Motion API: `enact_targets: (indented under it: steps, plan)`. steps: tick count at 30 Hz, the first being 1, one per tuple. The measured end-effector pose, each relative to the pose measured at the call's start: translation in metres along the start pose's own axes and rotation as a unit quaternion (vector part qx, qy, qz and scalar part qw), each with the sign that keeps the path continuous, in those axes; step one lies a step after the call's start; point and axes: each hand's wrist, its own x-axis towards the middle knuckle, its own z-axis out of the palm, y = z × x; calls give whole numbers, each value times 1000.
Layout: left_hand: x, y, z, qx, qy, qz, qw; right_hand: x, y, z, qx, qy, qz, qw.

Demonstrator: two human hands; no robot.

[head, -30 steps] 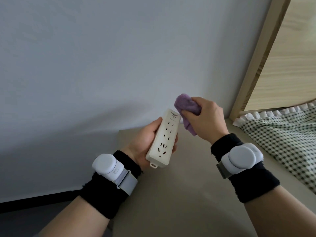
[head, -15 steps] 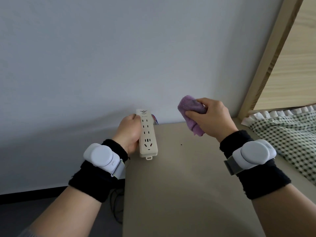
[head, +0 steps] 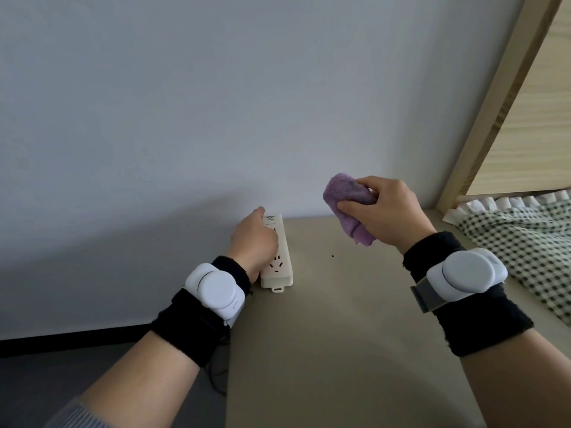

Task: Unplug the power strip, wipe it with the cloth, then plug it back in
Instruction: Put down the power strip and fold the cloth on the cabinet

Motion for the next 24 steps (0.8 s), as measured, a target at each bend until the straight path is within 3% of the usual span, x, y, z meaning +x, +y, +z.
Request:
enact_targets:
  steps: [10, 14, 21, 24]
  plan:
    - [4, -2, 2, -30, 15, -1, 999, -4, 2, -3, -70, -36, -9, 997]
    - [10, 3, -6, 15, 37, 30, 999, -12, 3, 1, -111, -76, -47, 990]
    - [6, 15, -22, 35, 30, 135, 990, -18, 0, 8, -207, -268, -69, 938]
    - [1, 19, -22, 64, 9, 168, 984, -18, 5, 8, -204, -262, -79, 940]
